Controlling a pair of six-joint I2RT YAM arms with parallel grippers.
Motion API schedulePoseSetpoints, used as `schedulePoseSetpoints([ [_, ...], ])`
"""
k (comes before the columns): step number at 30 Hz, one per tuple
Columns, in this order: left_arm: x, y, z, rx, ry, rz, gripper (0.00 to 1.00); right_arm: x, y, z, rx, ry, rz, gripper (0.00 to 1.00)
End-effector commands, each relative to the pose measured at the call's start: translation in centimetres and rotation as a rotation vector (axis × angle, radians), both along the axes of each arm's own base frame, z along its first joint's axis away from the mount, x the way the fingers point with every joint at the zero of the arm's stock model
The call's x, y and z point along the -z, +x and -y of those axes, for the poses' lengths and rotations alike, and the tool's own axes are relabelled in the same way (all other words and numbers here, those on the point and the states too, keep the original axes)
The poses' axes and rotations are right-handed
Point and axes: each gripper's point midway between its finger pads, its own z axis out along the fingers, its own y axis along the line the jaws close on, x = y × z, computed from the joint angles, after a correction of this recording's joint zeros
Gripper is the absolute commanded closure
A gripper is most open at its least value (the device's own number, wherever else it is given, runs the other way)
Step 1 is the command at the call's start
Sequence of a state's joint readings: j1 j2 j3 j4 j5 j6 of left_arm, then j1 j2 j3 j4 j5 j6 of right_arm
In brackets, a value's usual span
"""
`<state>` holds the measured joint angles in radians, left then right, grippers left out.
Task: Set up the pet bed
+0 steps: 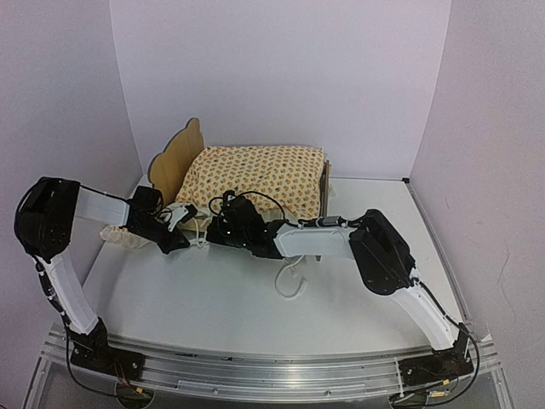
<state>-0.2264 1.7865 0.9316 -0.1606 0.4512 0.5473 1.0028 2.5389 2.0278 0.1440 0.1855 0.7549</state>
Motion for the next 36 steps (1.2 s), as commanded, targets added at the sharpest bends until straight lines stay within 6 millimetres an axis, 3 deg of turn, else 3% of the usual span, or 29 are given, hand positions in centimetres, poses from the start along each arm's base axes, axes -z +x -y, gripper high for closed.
schedulePoseSetpoints([
  [1, -4.0, -0.3, -1.0, 0.014, -0.053, -0.022, 1.0, -6.8, 0.8, 0.4, 0.019, 0.081, 0.092, 1.0],
  [6, -4.7, 0.7, -4.7, -0.088, -0.015, -0.021, 1.0, -9.0, 0.6, 0.7, 0.004, 0.088, 0.129, 1.0],
  [9, -6.0, 1.8, -7.7, -0.175, 0.003, 0.013, 1.0, -11.3, 0.1, 0.5, -0.03, 0.111, 0.161, 1.0],
  [12, -7.3, 1.8, -9.5, -0.183, -0.013, 0.03, 1.0, -13.0, -0.5, 0.0, -0.075, 0.132, 0.182, 1.0],
  [20, -11.9, -0.1, -7.1, -0.054, -0.213, 0.014, 1.0, -11.2, 0.1, 0.4, -0.056, 0.121, 0.147, 1.0],
  [25, -14.3, 0.7, -8.4, -0.06, -0.277, 0.077, 1.0, -10.0, 0.0, 1.3, -0.038, 0.089, 0.136, 1.0],
  [28, -13.6, 0.4, -8.5, -0.009, -0.251, 0.119, 1.0, -10.2, -0.1, 1.6, -0.04, 0.076, 0.147, 1.0],
  [33, -9.5, 0.6, -10.1, 0.024, -0.083, 0.219, 1.0, -9.4, -0.9, 0.5, -0.092, 0.096, 0.114, 1.0],
  [36, -7.5, -2.2, -10.1, 0.203, 0.026, 0.231, 1.0, -8.9, -1.6, 0.3, -0.101, 0.088, 0.101, 1.0],
])
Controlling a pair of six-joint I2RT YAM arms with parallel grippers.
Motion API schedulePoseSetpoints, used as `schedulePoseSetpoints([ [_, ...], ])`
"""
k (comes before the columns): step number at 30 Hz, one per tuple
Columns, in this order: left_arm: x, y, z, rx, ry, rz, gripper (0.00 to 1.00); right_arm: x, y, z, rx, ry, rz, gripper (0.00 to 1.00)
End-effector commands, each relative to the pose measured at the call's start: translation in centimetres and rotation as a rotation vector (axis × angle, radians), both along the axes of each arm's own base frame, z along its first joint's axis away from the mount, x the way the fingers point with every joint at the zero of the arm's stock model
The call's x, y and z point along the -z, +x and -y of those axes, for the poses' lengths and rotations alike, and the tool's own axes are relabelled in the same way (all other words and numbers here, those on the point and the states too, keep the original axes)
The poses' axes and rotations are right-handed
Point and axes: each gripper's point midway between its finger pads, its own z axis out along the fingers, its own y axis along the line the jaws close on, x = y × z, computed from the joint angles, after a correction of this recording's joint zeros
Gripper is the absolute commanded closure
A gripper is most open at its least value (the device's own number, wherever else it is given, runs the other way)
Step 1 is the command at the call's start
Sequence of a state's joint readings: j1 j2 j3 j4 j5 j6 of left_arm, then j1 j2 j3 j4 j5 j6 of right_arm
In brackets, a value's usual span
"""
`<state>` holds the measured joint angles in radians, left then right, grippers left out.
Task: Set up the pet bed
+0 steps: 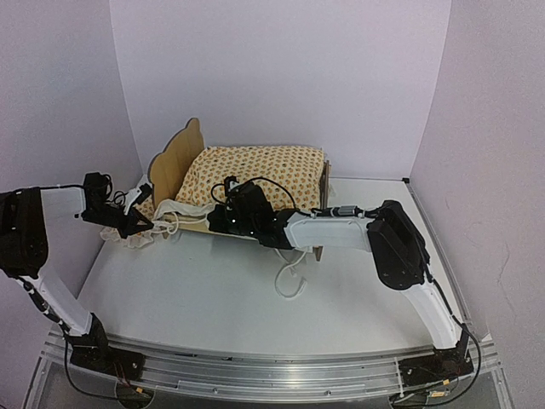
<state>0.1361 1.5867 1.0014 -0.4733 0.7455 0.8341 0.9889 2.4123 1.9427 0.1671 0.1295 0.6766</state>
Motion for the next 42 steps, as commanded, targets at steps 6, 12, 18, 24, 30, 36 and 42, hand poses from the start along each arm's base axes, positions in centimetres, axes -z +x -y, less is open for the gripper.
schedulePoseSetpoints([
  [6, 6.6, -9.0, -0.8, 0.548, 0.361, 0.107, 1.0, -2.9, -1.7, -1.8, -0.06, 0.076, 0.003, 1.0],
  [12, 10.1, -11.5, -1.1, 0.657, 0.452, 0.108, 0.93, -2.9, -1.7, -1.8, -0.061, 0.072, 0.011, 1.0],
  [18, 9.1, -8.8, -0.7, 0.547, 0.414, 0.115, 1.0, -2.9, -1.6, -1.8, -0.057, 0.071, 0.014, 1.0],
  [24, 7.0, -6.0, 0.1, 0.44, 0.313, 0.09, 0.91, -3.2, -1.4, -1.7, -0.053, 0.065, 0.03, 1.0],
  [30, 7.2, -2.7, 4.1, 0.261, 0.331, 0.092, 0.5, -3.0, -1.5, -1.9, -0.059, 0.068, 0.025, 1.0],
  [36, 7.6, 1.6, 4.0, 0.065, 0.356, 0.06, 0.46, -3.3, -1.5, -1.8, -0.061, 0.066, 0.031, 1.0],
  [42, 9.4, 1.1, 4.5, 0.08, 0.371, -0.016, 0.5, -3.4, -1.5, -1.8, -0.059, 0.066, 0.036, 1.0],
])
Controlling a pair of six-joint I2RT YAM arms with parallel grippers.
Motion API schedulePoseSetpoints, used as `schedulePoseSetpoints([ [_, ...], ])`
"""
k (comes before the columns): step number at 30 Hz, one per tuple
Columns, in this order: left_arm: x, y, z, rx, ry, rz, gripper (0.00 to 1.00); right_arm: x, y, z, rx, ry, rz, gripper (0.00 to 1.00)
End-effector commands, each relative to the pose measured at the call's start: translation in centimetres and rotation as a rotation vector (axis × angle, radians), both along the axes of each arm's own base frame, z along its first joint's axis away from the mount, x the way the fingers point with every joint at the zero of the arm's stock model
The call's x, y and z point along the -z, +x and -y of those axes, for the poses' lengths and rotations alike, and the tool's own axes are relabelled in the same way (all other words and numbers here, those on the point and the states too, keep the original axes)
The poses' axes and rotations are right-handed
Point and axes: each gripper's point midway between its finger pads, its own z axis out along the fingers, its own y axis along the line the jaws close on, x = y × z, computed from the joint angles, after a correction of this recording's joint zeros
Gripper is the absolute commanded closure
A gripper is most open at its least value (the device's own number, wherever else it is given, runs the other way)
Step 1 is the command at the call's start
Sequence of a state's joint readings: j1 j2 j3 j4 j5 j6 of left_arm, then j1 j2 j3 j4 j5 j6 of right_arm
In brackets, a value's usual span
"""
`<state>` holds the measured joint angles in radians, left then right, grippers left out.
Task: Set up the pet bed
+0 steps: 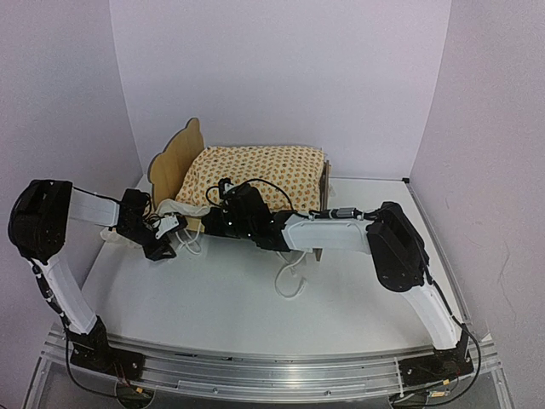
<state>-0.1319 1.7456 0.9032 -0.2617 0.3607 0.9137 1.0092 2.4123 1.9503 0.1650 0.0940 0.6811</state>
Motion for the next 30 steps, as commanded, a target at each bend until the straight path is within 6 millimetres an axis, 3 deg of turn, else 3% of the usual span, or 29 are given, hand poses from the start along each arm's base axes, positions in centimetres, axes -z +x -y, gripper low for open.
schedulePoseSetpoints([
  [1, 0.0, 1.3, 0.3, -0.064, -0.005, -0.017, 0.51, -3.1, 0.2, -0.6, -0.007, 0.053, 0.048, 1.0],
  [4, 1.7, -0.2, 1.0, -0.026, 0.032, -0.069, 0.52, -3.1, 0.2, -0.5, -0.007, 0.05, 0.052, 1.0],
  [7, 3.7, -1.0, 0.4, -0.026, 0.1, -0.102, 0.59, -3.1, 0.2, -0.5, -0.008, 0.049, 0.054, 1.0],
  [10, 4.9, -0.9, -1.2, -0.073, 0.18, -0.134, 0.79, -3.3, 0.2, -0.5, -0.008, 0.047, 0.059, 1.0],
  [12, 4.7, -0.7, -2.0, -0.095, 0.196, -0.147, 0.96, -3.7, 0.2, -0.4, -0.008, 0.047, 0.069, 1.0],
  [15, 3.4, -0.1, -3.7, -0.136, 0.203, -0.119, 1.0, -4.9, 0.2, -0.4, -0.009, 0.057, 0.092, 1.0],
  [22, -2.9, 3.9, -10.7, -0.296, 0.208, 0.091, 1.0, -11.2, 0.1, -0.3, -0.028, 0.114, 0.205, 1.0],
  [24, -4.2, 4.4, -11.7, -0.312, 0.216, 0.138, 1.0, -12.8, 0.3, -0.1, -0.023, 0.128, 0.235, 1.0],
  [30, -5.9, 5.1, -14.7, -0.361, 0.249, 0.229, 1.0, -18.3, 2.4, 1.8, 0.018, 0.166, 0.351, 1.0],
])
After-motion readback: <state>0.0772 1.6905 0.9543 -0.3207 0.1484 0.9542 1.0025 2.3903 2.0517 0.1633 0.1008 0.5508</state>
